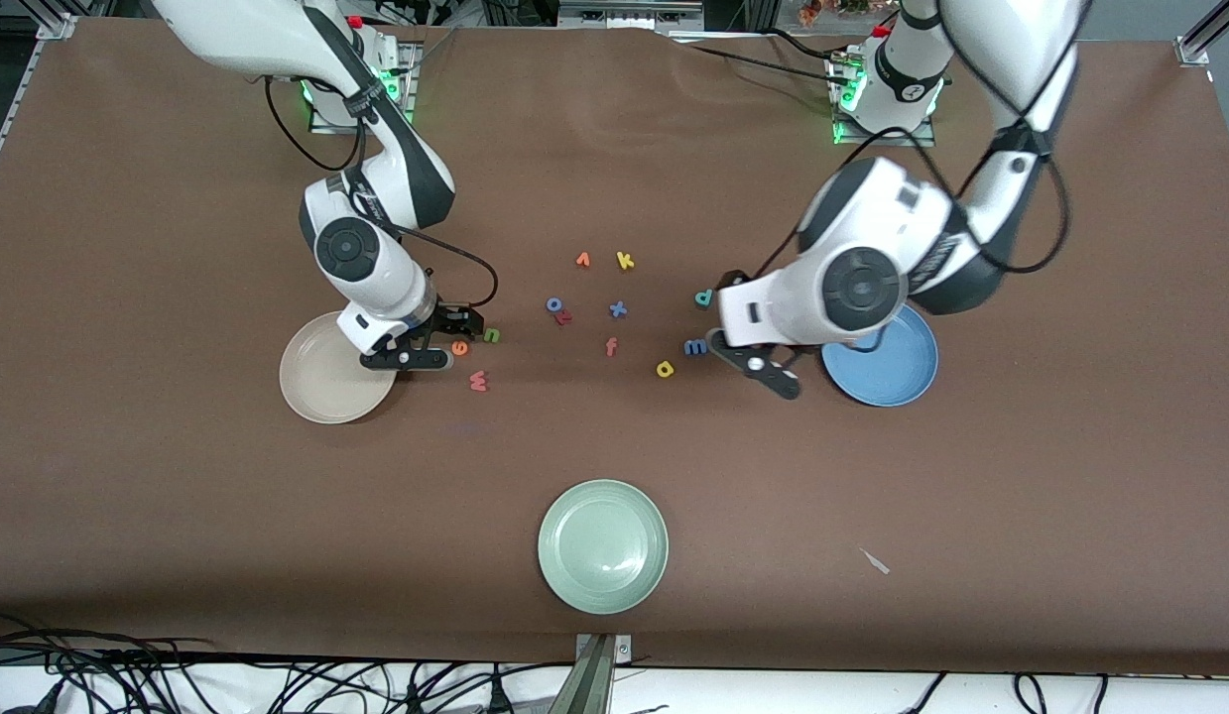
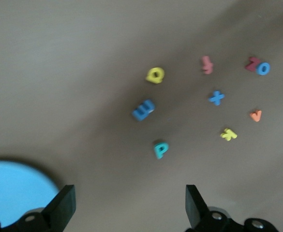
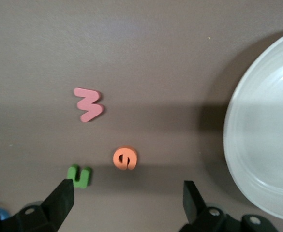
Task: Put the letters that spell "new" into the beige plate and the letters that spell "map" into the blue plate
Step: 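Grasp the orange e with the right gripper while the left gripper grasps the E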
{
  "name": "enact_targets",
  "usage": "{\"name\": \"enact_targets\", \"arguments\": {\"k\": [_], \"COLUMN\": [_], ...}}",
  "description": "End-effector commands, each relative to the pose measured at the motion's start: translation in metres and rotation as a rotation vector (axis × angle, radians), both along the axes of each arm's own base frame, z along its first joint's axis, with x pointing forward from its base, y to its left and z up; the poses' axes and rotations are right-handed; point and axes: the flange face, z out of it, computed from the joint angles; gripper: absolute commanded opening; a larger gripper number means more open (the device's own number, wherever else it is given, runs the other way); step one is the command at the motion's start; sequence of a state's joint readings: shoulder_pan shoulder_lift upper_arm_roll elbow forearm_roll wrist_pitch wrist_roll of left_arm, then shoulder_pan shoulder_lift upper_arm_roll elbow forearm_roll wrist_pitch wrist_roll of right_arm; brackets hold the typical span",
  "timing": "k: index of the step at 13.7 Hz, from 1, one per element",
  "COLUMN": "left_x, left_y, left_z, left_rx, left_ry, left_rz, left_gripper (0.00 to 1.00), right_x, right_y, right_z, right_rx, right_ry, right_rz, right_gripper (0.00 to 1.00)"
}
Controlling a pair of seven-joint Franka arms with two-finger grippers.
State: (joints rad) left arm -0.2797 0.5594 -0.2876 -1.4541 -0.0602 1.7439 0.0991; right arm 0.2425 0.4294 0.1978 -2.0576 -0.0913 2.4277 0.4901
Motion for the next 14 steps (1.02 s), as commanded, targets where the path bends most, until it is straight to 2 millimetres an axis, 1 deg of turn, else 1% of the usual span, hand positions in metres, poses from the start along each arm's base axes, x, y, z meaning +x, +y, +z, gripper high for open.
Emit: {"name": "enact_targets", "arguments": {"k": [1, 2, 3, 4, 5, 8, 10, 11, 12, 13, 14], "left_x": [-0.007, -0.008, -0.015, -0.015, -0.020, -0.034, -0.043, -0.054, -0.064, -0.071, -0.074], "left_y": [-0.046, -0.050, -0.059, -0.061, -0.067, -0.065, -0.060, -0.066, -0.072, -0.071, -0.071], "left_z": [-0.038, -0.056, -0.069, -0.078, -0.091, -0.132, -0.159, -0.165, -0.171, -0.178, -0.180], "left_rx": [-0.052, -0.050, -0.051, -0.066, -0.101, -0.160, -0.140, -0.125, -0.086, -0.058, -0.052], "left_ry": [-0.036, -0.040, -0.024, -0.027, -0.047, -0.103, -0.155, -0.148, -0.152, -0.146, -0.144], "left_rz": [-0.130, -0.168, -0.197, -0.245, -0.329, -0.506, -0.605, -0.636, -0.700, -0.729, -0.740], "left_gripper": [1.00, 1.00, 1.00, 1.00, 1.00, 1.00, 1.00, 1.00, 1.00, 1.00, 1.00], "right_x": [0.002, 0.004, 0.005, 0.005, 0.007, 0.013, 0.012, 0.011, 0.009, 0.008, 0.008], "right_y": [0.011, 0.008, 0.008, 0.008, 0.009, 0.008, 0.009, 0.009, 0.008, 0.008, 0.008], "right_z": [-0.013, -0.022, -0.028, -0.029, -0.028, -0.033, -0.041, -0.043, -0.045, -0.046, -0.046], "right_rx": [-0.010, -0.018, -0.016, -0.014, -0.011, -0.006, -0.001, -0.001, -0.004, -0.005, -0.005], "right_ry": [-0.041, -0.053, -0.056, -0.057, -0.062, -0.063, -0.069, -0.068, -0.064, -0.061, -0.062], "right_rz": [0.002, 0.000, -0.003, -0.007, -0.009, -0.037, -0.044, -0.042, -0.041, -0.040, -0.040], "right_gripper": [0.99, 0.99, 0.99, 0.99, 0.99, 0.98, 0.98, 0.98, 0.95, 0.92, 0.89]}}
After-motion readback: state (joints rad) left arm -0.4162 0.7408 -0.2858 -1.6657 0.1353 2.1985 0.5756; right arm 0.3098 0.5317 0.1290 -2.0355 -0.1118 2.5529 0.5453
